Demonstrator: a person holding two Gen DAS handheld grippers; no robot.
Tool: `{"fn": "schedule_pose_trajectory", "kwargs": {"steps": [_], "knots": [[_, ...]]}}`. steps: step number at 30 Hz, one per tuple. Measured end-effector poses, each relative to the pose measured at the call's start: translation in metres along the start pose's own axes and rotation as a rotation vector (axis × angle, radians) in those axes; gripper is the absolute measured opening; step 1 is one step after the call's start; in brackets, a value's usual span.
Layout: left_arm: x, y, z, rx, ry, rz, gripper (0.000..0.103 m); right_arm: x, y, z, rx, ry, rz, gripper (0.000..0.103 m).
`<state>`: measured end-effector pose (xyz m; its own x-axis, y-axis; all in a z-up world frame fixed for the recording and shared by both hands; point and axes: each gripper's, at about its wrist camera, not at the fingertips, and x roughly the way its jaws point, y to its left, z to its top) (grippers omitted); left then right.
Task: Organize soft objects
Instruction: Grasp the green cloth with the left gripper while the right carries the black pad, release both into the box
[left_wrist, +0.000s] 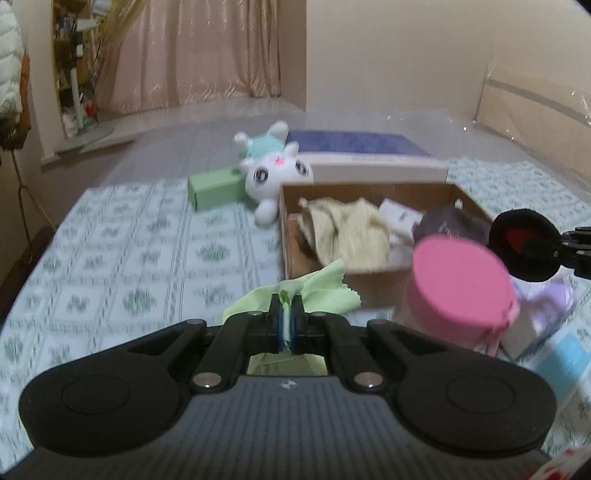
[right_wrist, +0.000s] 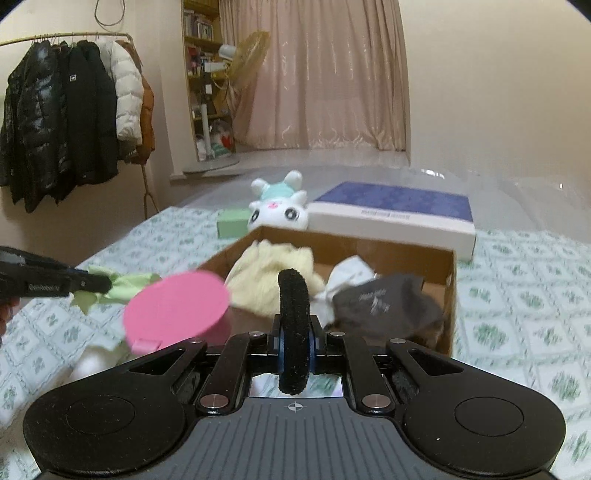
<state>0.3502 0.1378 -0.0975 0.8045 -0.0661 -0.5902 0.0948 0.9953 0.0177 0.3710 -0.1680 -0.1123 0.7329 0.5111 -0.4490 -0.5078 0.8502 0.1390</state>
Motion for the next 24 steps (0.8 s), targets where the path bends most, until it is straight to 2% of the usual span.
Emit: {"fn": "schedule_pose_trajectory", "kwargs": {"steps": [5,10,15,20,22,24], "knots": [[0.011,-0.006,0.036,0.033,-0.056,-0.042,0.003,0.014,-0.014,0.021,-0.091,-0.019,-0.032,0.011],[0.043,-0.020,0.067,0.076,-0.065,-0.082,0.003,0.043,-0.030,0.035,-0.204,0.001,-0.077,0.011],[0.080,-0.032,0.087,0.093,-0.072,-0.105,0.003,0.070,-0.043,0.045,-0.273,0.028,-0.094,0.011],[0.118,-0.038,0.101,0.061,-0.096,-0.136,0.003,0.090,-0.051,0.048,-0.319,0.051,-0.108,0.011],[0.133,-0.041,0.101,0.066,-0.080,-0.160,0.005,0.096,-0.054,0.048,-0.324,0.063,-0.109,0.011],[0.148,-0.042,0.096,0.074,-0.030,-0.156,0.008,0.100,-0.058,0.046,-0.332,0.074,-0.108,0.011]]}}
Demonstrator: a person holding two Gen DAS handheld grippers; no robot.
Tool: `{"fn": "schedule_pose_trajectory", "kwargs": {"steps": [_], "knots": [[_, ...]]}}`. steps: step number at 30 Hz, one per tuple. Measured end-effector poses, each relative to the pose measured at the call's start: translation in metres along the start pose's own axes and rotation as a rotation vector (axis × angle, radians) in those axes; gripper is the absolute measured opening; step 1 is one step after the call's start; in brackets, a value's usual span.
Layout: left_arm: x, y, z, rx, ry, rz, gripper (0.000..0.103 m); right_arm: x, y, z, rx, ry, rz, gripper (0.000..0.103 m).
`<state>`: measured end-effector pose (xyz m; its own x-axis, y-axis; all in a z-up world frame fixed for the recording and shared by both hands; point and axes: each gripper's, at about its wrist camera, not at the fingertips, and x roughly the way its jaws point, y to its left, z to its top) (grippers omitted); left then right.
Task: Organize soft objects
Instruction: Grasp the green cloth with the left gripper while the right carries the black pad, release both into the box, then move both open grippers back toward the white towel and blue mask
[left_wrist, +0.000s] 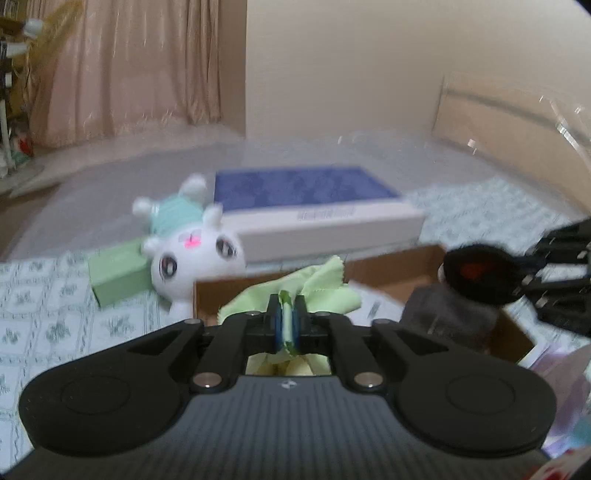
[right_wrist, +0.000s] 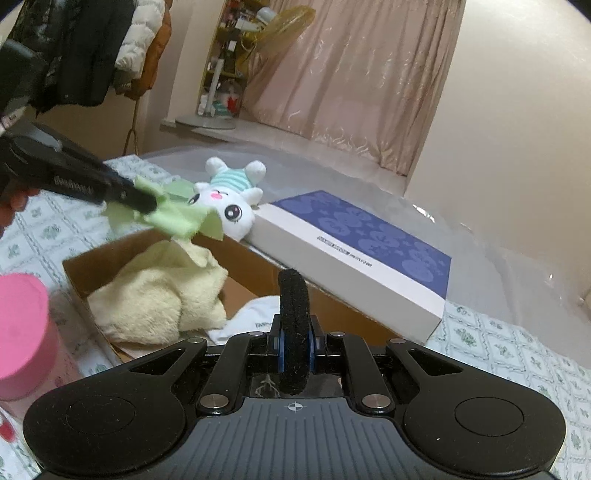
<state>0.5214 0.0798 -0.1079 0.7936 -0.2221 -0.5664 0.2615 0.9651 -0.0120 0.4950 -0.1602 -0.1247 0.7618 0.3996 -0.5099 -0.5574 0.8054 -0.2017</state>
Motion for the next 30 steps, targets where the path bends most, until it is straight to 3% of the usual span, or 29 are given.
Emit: {"fn": "schedule_pose_trajectory", "kwargs": {"steps": [4,14,19,22,24,26,27,30], "knots": [[0.008,0.004,-0.019,0.017,0.064,-0.003,0.035,0.006,-0.003,-0.003,-0.018,0.016,0.018,0.011],[-0.017,0.035,-0.034,-0.068,0.080,-0.009,0.036,0.023,0.010,0.006,-0.078,0.023,0.039,0.012],[-0.020,0.035,-0.039,-0.071,0.095,-0.003,0.036,0.042,0.018,0.017,-0.095,0.040,-0.036,0.012],[-0.021,0.035,-0.042,-0.080,0.098,-0.011,0.036,0.051,0.018,0.020,-0.064,0.059,0.018,0.012],[-0.023,0.035,-0.043,-0.090,0.095,-0.017,0.036,0.052,0.014,0.021,-0.008,0.075,0.091,0.024],[-0.025,0.036,-0.043,-0.098,0.093,-0.020,0.036,0.049,0.012,0.018,0.016,0.073,0.115,0.069],[-0.025,0.036,-0.043,-0.099,0.093,-0.018,0.036,0.046,0.012,0.015,0.016,0.063,0.102,0.074],[-0.027,0.037,-0.044,-0.102,0.093,-0.017,0.036,0.040,0.011,0.010,0.022,0.076,0.120,0.074]]}}
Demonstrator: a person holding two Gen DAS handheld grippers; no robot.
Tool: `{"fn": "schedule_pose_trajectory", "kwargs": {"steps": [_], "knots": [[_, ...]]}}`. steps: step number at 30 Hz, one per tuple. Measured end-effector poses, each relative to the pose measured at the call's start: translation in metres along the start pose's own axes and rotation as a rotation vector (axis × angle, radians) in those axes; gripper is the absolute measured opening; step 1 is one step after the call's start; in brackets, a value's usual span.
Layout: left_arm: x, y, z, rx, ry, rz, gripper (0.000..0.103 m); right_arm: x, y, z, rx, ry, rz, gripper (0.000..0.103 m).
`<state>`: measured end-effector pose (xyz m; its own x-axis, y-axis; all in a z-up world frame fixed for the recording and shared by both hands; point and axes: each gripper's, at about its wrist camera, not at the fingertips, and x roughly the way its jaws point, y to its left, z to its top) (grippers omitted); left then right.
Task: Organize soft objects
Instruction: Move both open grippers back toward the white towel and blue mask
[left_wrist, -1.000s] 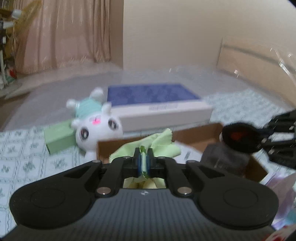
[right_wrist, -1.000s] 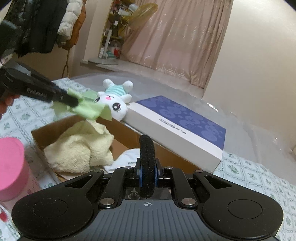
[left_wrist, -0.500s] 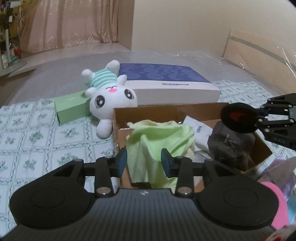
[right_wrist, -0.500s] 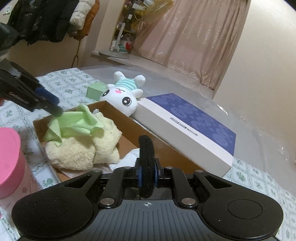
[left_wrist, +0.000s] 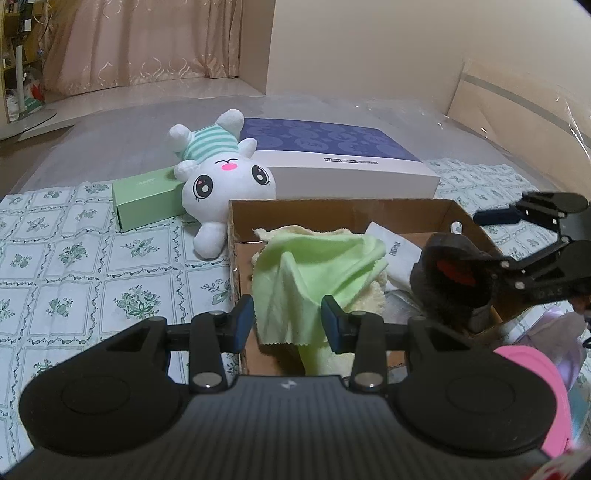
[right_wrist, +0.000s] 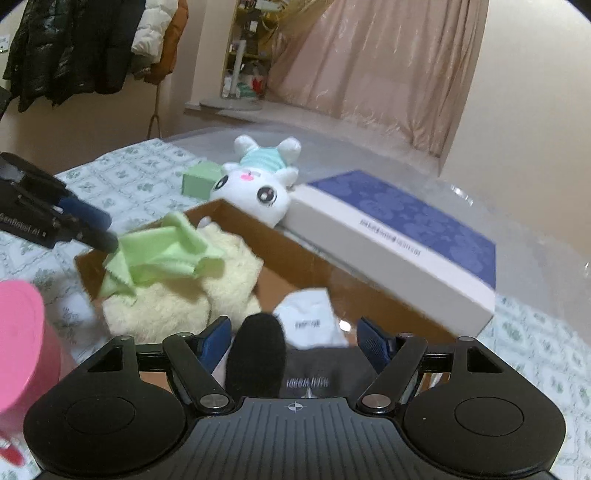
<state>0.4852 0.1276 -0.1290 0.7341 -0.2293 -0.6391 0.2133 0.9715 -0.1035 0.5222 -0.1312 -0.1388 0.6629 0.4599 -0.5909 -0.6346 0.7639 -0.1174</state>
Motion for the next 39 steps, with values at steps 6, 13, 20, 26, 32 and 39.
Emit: {"fn": "schedule_pose_trajectory", "kwargs": {"steps": [6,13,20,26,32,39], "knots": [[-0.003,-0.001,-0.004,0.001,0.003,-0.005,0.036,-0.014,-0.004,-0.007,0.053,0.032,0.106,0.074],[-0.010,-0.003,-0.007,0.002,0.007,-0.013,0.036,-0.027,-0.008,-0.010,0.105,0.027,0.123,0.074],[-0.035,0.001,-0.008,-0.025,-0.018,-0.001,0.036,-0.057,-0.016,-0.017,0.197,-0.015,0.093,0.074],[-0.078,0.005,-0.019,-0.079,-0.029,0.010,0.036,-0.112,-0.029,-0.035,0.337,-0.075,0.067,0.074],[-0.134,-0.001,-0.044,-0.124,-0.022,0.046,0.036,-0.181,-0.030,-0.070,0.425,-0.106,0.032,0.073],[-0.189,-0.019,-0.087,-0.156,0.001,0.113,0.036,-0.249,-0.006,-0.125,0.506,-0.081,-0.040,0.074]]}}
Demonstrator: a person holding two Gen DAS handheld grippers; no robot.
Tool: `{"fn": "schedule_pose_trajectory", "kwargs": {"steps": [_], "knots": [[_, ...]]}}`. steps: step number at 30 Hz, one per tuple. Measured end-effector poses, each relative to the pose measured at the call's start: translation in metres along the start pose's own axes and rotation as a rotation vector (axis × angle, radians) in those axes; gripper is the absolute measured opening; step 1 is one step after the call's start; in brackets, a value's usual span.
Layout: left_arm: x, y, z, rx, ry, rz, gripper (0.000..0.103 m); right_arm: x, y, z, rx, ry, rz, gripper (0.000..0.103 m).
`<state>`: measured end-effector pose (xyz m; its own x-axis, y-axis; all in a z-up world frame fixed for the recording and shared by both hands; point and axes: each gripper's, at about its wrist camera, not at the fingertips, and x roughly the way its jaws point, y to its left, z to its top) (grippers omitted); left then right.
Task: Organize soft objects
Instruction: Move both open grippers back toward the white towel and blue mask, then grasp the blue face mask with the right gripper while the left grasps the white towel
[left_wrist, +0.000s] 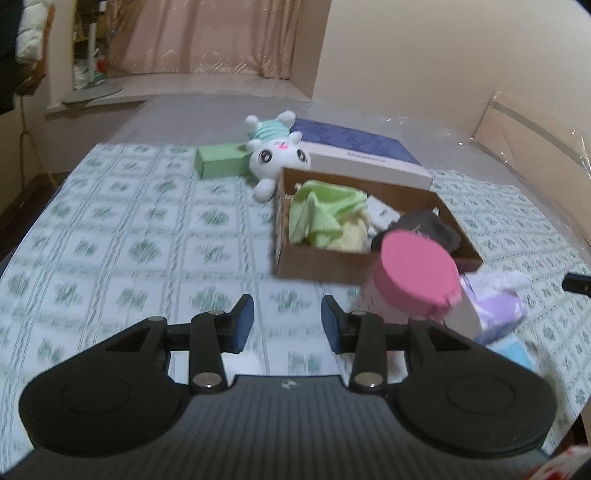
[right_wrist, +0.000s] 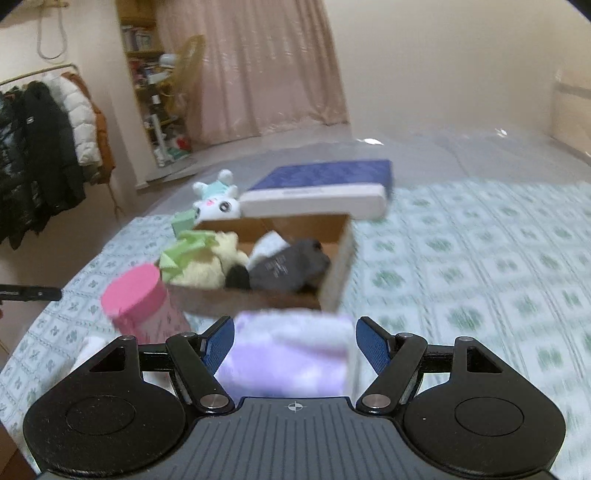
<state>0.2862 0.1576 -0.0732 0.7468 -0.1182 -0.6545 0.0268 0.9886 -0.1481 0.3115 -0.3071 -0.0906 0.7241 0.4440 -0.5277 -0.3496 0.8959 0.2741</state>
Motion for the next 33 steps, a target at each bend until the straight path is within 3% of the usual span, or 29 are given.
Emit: {"fn": "schedule_pose_trajectory", "kwargs": {"steps": [12,20,25,33], "knots": [[-0.053,-0.015,-0.069,-0.077,0.045,0.061,0.037,-0.041,0.015,-0.063,0.079,0.084,-0.054,0.074],[-0.057,-0.036,-0.106,-0.155,0.088,0.038,0.037,-0.033,0.034,-0.090,0.058,0.156,-0.030,0.074],[-0.055,-0.048,-0.119,-0.145,0.118,0.058,0.037,-0.026,0.043,-0.104,0.040,0.196,-0.021,0.074],[-0.048,-0.057,-0.133,-0.112,0.136,0.103,0.037,-0.011,0.050,-0.120,-0.049,0.218,-0.098,0.074]]}}
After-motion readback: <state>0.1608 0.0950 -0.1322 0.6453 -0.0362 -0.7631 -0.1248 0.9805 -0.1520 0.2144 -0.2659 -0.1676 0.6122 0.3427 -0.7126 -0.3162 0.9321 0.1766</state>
